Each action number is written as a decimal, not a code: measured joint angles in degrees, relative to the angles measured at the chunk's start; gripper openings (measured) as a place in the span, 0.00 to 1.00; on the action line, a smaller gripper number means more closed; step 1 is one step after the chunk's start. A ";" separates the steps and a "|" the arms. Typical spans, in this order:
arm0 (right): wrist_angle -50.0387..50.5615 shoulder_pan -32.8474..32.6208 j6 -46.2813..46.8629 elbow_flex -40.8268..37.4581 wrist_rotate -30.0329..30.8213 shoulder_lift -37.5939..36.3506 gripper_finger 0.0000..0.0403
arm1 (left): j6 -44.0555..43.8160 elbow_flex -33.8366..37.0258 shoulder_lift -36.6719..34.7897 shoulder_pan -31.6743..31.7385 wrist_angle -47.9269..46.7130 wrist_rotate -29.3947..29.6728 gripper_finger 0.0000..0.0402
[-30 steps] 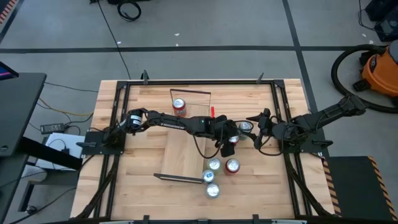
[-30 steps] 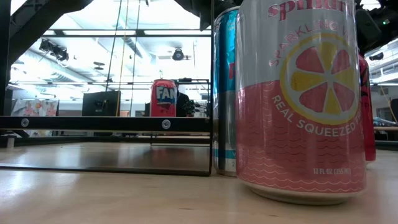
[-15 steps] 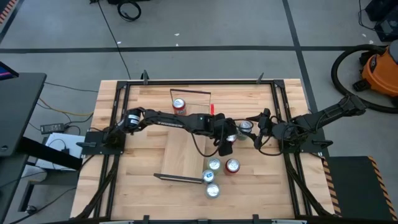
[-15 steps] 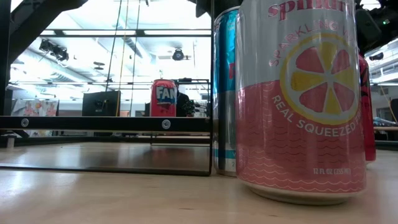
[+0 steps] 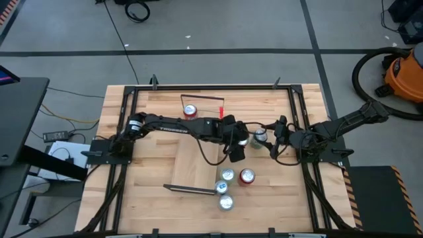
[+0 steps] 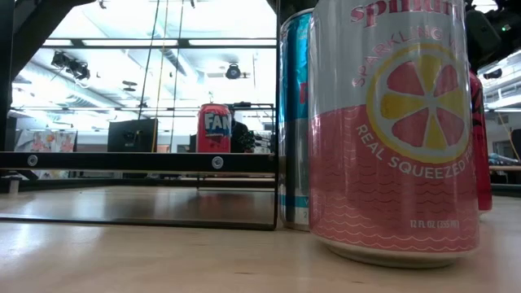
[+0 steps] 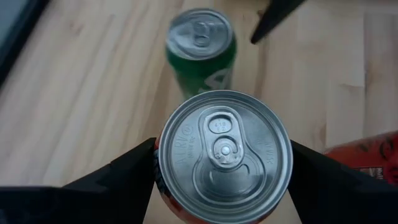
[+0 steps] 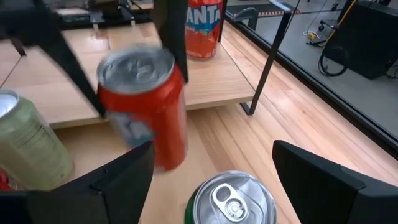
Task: Place canned beverage on shelf
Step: Put the red soda can on the shelf
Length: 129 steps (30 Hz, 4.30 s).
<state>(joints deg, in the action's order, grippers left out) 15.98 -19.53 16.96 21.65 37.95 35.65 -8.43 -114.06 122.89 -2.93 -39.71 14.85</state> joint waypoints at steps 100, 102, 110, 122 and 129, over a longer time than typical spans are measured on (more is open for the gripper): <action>13.73 -17.53 -8.12 16.57 2.84 -3.44 0.83 | -46.00 24.72 -16.48 6.65 2.56 22.84 0.76; 13.54 -17.53 -8.12 16.57 2.83 -3.44 0.83 | -46.01 24.72 -16.20 6.99 2.09 22.84 0.76; 13.14 -17.53 -8.43 16.55 2.81 -3.42 0.83 | -45.63 24.69 -16.00 7.75 -0.96 21.38 0.76; 12.75 -17.55 -8.61 16.55 2.62 -3.42 0.83 | -42.84 24.70 -15.98 8.34 -0.78 22.91 0.76; 12.75 -17.55 -9.19 16.55 2.59 -3.42 0.83 | -42.84 24.70 -15.93 8.58 -0.78 23.02 0.76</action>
<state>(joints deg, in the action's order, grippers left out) 28.73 -37.08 7.77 38.20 40.53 32.23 -51.27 -89.36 106.96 5.65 -40.49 37.87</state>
